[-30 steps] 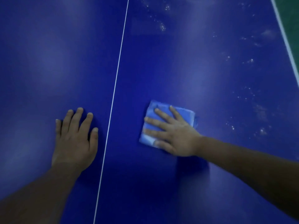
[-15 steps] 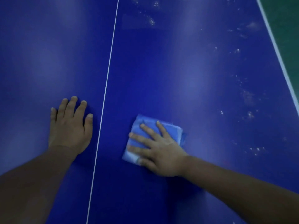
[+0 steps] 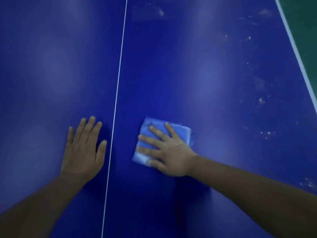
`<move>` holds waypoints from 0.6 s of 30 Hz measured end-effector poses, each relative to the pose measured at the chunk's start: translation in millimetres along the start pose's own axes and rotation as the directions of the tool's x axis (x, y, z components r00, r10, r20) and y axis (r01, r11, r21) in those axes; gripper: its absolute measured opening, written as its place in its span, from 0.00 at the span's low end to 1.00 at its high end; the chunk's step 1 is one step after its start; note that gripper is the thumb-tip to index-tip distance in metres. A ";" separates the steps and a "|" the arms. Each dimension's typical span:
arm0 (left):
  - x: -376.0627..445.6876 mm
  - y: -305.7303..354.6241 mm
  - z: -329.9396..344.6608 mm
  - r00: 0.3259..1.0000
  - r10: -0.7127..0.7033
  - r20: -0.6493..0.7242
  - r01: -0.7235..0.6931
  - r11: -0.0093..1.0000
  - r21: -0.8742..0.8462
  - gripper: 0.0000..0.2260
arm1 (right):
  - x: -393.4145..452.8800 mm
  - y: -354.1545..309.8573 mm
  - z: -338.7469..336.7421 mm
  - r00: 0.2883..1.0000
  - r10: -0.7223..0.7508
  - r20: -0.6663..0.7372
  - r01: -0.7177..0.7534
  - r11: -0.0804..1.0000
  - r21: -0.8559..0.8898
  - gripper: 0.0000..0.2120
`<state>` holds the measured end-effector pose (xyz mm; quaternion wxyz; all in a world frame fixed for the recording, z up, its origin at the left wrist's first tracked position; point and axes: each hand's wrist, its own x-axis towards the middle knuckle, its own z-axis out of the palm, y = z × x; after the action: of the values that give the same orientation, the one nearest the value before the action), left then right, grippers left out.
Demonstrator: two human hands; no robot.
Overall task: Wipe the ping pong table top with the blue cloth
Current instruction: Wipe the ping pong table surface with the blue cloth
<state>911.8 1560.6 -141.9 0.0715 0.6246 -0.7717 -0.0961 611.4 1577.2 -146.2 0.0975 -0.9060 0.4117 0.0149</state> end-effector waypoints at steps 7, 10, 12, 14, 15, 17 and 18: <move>-81.4 2.4 0.9 0.998 0.030 0.064 -0.032 0.999 0.024 0.30 | -59.3 177.8 -55.3 0.271 0.963 0.008 -0.939 0.263 0.220 0.27; -87.6 2.8 2.2 0.997 0.014 0.079 -0.015 1.000 0.007 0.30 | -44.6 108.2 -30.1 0.443 0.894 -0.068 -0.891 0.447 0.080 0.27; -87.2 2.1 3.4 0.995 0.019 0.096 -0.020 1.000 0.010 0.28 | -38.9 26.6 -8.1 0.782 0.621 -0.047 -0.621 0.784 0.020 0.26; -86.3 1.9 3.0 0.994 0.022 0.107 -0.023 1.000 0.008 0.27 | -56.6 -30.9 9.6 0.980 0.198 -0.035 -0.199 0.980 -0.016 0.23; -86.0 1.7 2.9 0.994 0.023 0.111 -0.024 1.000 0.010 0.27 | -63.3 -27.5 5.5 0.998 0.065 0.005 -0.065 0.998 -0.009 0.23; -85.6 1.5 1.8 0.993 0.019 0.115 -0.022 1.000 0.019 0.26 | -66.1 22.3 -6.9 0.994 0.109 0.006 -0.109 0.993 -0.040 0.25; -86.0 1.6 1.5 0.993 0.017 0.115 -0.020 1.000 0.018 0.26 | -63.8 55.6 -14.2 0.959 0.283 -0.014 -0.284 0.958 -0.047 0.28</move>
<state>927.9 1645.0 -142.1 0.0219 0.6115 -0.7812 -0.1240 526.9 1586.3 -134.6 0.0708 -0.8398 0.5372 0.0352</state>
